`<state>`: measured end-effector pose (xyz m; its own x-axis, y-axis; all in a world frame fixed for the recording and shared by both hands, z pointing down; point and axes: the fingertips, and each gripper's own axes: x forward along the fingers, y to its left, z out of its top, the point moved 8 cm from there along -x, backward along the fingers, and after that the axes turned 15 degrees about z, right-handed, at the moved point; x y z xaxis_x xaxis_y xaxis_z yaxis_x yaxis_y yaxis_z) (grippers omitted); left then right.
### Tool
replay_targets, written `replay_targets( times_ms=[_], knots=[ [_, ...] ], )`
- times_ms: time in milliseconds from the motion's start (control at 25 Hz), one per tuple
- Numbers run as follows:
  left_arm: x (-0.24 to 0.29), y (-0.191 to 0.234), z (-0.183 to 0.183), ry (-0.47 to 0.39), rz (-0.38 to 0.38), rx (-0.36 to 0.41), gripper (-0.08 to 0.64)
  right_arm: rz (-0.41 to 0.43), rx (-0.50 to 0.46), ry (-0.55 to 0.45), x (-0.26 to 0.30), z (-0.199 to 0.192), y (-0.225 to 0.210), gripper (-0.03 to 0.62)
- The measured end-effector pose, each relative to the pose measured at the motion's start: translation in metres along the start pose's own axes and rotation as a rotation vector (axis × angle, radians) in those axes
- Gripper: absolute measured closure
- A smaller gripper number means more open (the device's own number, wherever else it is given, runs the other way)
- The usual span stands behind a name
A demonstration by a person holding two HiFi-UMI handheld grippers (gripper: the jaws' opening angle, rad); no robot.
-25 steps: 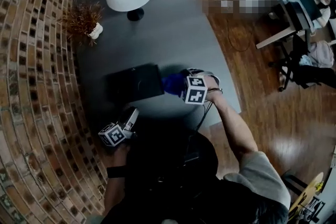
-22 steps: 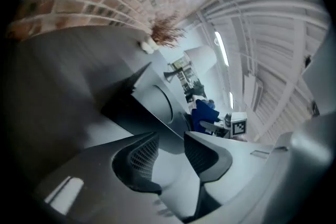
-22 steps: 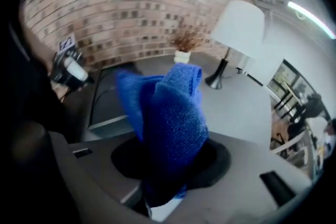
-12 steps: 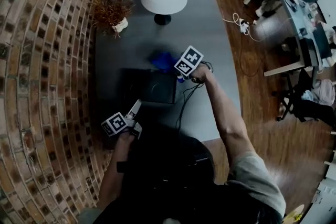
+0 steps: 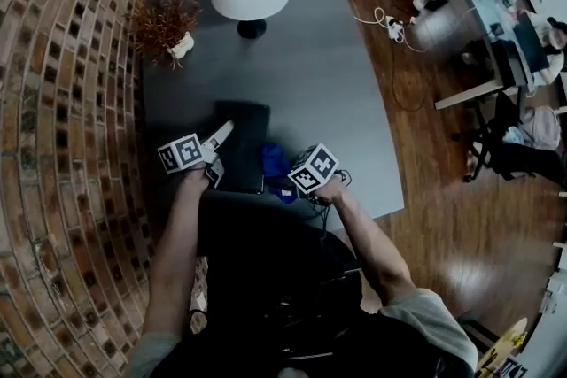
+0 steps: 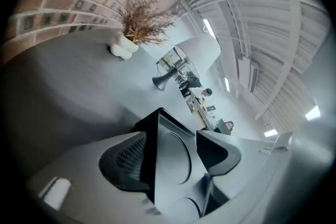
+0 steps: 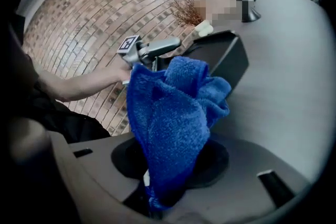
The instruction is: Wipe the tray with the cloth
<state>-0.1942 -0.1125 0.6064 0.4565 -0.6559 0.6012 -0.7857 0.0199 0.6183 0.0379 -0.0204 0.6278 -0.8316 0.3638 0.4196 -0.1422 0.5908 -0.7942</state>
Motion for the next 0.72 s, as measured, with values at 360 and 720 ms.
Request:
replay_targets(
  times_ms=[360,720],
  knots=[
    [-0.080,-0.010,-0.026,0.018,0.062,0.260,0.327,-0.597,-0.214,0.023,-0.094,0.043,-0.040,0.443],
    [-0.101,0.001,-0.087,-0.029,0.034,0.070,0.316,-0.668,-0.748,0.772,-0.033,0.063,-0.046,0.443]
  ],
)
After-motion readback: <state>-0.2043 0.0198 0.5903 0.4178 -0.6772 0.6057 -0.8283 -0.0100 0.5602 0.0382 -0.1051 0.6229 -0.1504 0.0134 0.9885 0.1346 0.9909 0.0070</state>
